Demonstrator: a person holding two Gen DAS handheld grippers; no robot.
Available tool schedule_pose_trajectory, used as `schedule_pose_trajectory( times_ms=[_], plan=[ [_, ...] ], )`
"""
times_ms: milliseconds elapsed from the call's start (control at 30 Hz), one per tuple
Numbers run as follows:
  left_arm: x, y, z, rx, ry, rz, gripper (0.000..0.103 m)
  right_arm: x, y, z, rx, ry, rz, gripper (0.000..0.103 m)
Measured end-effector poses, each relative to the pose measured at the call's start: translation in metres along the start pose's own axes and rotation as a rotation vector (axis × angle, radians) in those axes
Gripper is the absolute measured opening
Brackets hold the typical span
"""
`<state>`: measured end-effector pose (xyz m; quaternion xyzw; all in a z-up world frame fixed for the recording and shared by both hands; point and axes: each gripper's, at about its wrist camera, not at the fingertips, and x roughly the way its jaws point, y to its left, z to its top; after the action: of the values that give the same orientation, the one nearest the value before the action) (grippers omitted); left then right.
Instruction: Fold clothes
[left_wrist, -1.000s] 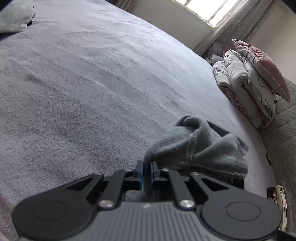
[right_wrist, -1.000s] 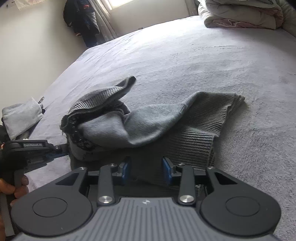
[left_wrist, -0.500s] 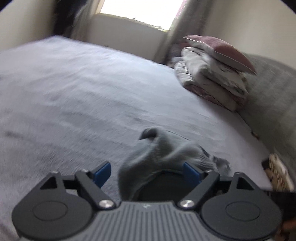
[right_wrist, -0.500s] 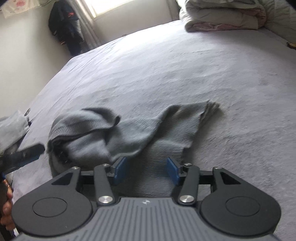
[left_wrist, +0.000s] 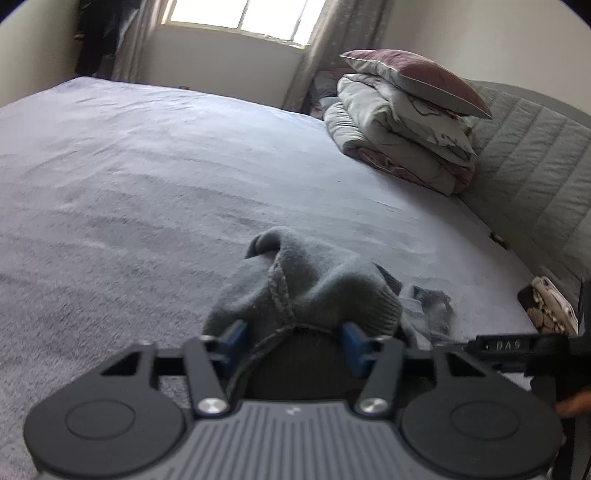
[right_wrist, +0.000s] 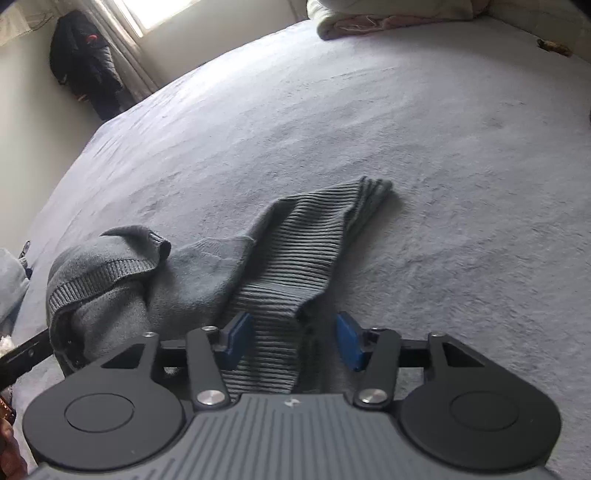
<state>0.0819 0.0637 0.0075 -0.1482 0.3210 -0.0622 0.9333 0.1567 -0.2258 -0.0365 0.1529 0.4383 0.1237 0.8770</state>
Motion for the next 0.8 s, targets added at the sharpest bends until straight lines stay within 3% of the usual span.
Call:
schedule_pose_trajectory(
  times_ms=[33,67,100,200,333,600,800],
  plan=[
    [-0.001,0.002,0.001,-0.015,-0.016,0.004,0.029,0.001,0.002,-0.001,-0.011,-0.007,0.017,0.019],
    [-0.003,0.004,0.002,-0.028,-0.039,0.013,0.010,0.000,0.005,-0.001,-0.014,-0.019,0.026,0.013],
    [-0.005,0.005,0.003,-0.033,-0.059,0.030,0.006,-0.001,0.008,-0.001,-0.016,-0.031,0.034,0.012],
    [-0.009,0.010,0.011,-0.037,-0.115,0.083,0.005,-0.015,0.012,0.003,-0.028,-0.114,0.025,0.009],
    [-0.009,0.018,0.020,-0.075,-0.127,0.110,0.005,-0.036,0.007,0.011,-0.010,-0.214,0.024,0.008],
    [0.002,0.027,0.038,-0.112,-0.173,0.144,0.004,-0.072,-0.023,0.031,0.056,-0.401,-0.099,0.007],
    [0.008,0.029,0.046,-0.111,-0.182,0.156,0.004,-0.078,-0.035,0.036,0.050,-0.392,-0.130,0.006]
  ],
)
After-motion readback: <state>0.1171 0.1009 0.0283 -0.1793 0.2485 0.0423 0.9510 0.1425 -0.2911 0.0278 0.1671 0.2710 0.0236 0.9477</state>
